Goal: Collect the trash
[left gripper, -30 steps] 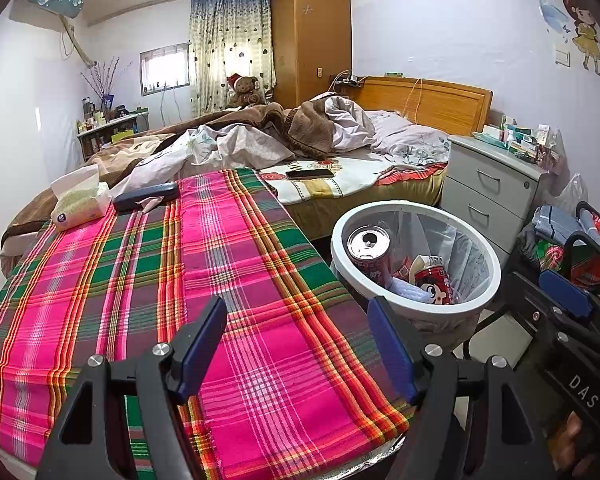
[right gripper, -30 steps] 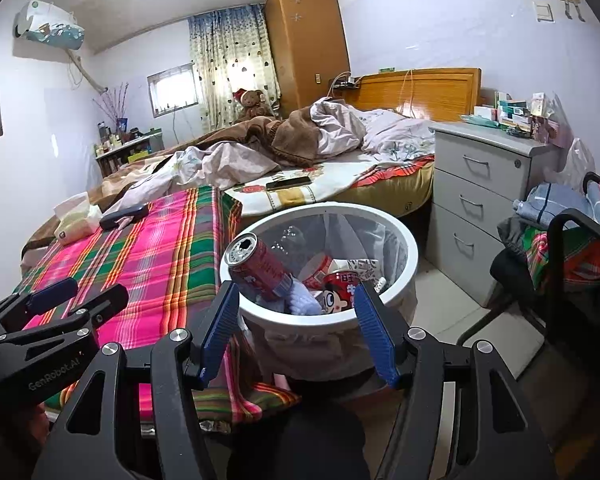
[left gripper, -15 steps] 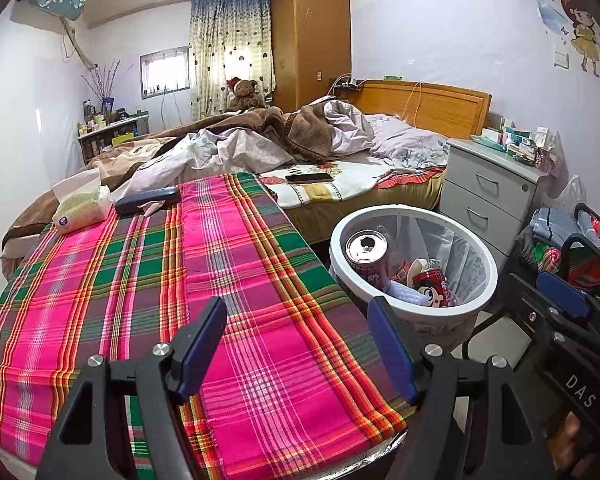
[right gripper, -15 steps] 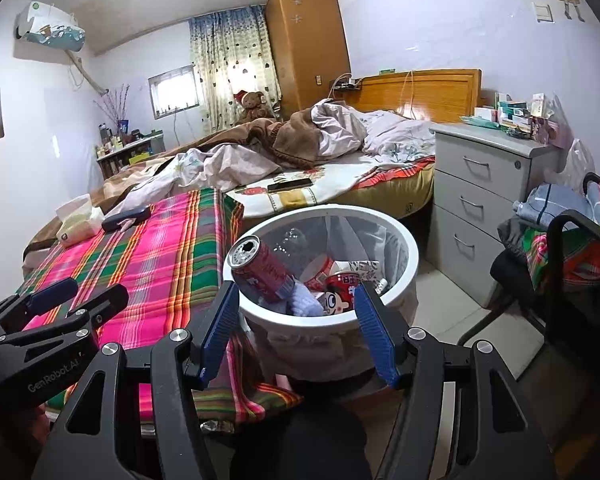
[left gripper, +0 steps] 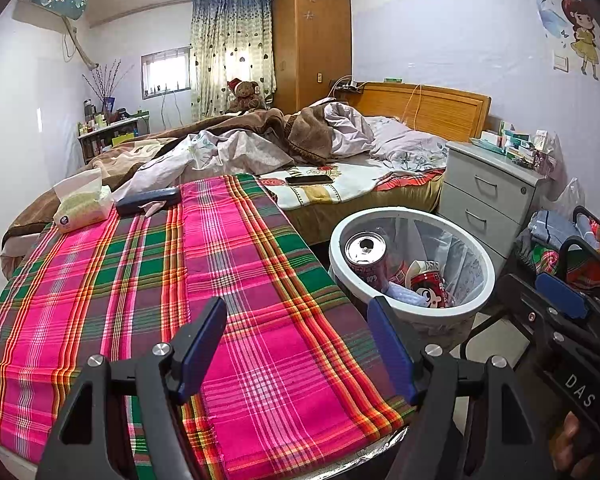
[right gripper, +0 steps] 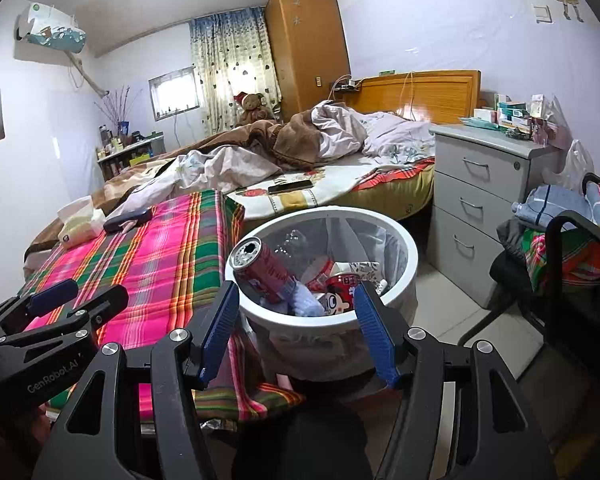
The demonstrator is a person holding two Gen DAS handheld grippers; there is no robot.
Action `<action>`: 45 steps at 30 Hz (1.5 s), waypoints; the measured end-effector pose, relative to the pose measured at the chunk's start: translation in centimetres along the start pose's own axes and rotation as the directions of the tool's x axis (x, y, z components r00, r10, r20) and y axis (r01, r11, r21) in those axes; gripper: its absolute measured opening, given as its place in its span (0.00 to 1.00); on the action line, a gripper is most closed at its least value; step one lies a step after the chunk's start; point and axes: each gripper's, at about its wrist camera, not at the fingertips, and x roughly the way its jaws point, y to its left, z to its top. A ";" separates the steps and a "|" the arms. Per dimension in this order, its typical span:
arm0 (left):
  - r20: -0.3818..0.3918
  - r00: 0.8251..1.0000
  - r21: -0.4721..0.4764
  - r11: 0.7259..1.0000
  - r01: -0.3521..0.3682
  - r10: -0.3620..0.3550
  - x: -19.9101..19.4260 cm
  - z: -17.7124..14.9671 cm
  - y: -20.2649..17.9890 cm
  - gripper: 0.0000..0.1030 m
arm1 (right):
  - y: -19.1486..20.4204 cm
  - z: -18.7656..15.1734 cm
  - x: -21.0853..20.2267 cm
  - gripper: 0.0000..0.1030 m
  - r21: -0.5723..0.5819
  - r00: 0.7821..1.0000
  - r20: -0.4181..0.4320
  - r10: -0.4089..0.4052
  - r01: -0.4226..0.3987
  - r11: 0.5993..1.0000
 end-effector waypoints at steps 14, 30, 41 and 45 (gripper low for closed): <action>0.000 1.000 -0.001 1.000 -0.003 0.003 -0.1 0.1 -0.1 0.73 | 0.0 0.0 -0.1 0.60 0.000 1.000 0.002 0.000 0.000 1.000; 0.001 1.000 -0.004 1.000 -0.007 0.007 -0.4 0.2 -0.3 0.73 | 0.0 0.1 -0.1 0.60 0.002 1.000 -0.001 -0.002 0.002 1.000; 0.004 1.000 -0.008 1.000 -0.009 0.009 -0.7 0.3 -0.4 0.73 | 0.1 0.1 -0.2 0.60 0.001 1.000 -0.001 -0.002 0.002 1.000; 0.004 1.000 -0.006 1.000 -0.008 0.008 -0.8 0.3 -0.4 0.73 | 0.1 0.1 -0.2 0.60 0.003 1.000 -0.001 -0.001 0.001 1.000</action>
